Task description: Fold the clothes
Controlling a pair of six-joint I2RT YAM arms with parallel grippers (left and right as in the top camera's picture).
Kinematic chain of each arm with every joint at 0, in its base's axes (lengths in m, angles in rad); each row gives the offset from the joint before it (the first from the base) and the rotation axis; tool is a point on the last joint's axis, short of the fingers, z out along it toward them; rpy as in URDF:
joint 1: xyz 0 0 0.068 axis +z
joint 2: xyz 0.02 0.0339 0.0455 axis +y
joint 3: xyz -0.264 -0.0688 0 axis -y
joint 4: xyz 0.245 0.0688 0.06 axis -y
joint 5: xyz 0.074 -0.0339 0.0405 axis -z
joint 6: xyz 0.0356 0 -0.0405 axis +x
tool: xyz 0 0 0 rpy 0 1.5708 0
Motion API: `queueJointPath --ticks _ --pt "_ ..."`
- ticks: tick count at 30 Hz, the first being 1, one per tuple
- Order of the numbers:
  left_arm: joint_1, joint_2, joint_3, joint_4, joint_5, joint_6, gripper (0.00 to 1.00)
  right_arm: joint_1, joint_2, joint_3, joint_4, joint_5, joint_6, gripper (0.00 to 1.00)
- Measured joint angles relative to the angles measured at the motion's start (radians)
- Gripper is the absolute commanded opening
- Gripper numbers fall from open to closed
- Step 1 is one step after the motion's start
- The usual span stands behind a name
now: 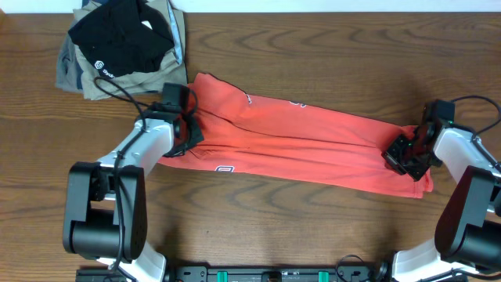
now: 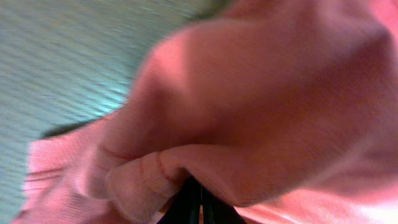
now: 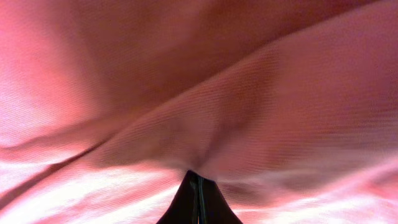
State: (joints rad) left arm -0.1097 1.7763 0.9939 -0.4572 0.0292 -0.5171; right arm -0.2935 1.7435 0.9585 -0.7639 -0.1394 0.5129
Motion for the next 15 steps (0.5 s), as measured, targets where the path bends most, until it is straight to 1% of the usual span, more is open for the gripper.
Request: queueJointPath --ticks 3,7,11,12,13,14,15 --pt "0.017 -0.005 0.000 -0.025 -0.021 -0.012 0.06 -0.008 0.020 0.051 -0.083 0.070 0.003 0.01" --pt "0.029 -0.024 0.000 -0.056 -0.044 -0.023 0.06 -0.013 0.029 0.171 -0.201 0.134 0.003 0.01" --pt "0.030 -0.107 -0.002 -0.076 -0.062 -0.030 0.06 -0.014 0.029 0.284 -0.288 0.156 0.003 0.01" --pt "0.031 -0.138 -0.002 -0.081 -0.063 -0.030 0.08 -0.016 0.029 0.309 -0.307 0.159 0.003 0.02" --pt "0.031 -0.167 -0.002 -0.084 -0.065 -0.030 0.15 -0.018 0.028 0.322 -0.314 0.162 0.003 0.04" --pt "0.030 -0.194 -0.002 -0.087 -0.067 -0.027 0.27 -0.021 0.029 0.332 -0.317 0.163 0.003 0.08" --pt "0.031 -0.220 -0.002 -0.090 -0.069 -0.031 0.40 -0.027 0.028 0.338 -0.317 0.164 0.003 0.33"
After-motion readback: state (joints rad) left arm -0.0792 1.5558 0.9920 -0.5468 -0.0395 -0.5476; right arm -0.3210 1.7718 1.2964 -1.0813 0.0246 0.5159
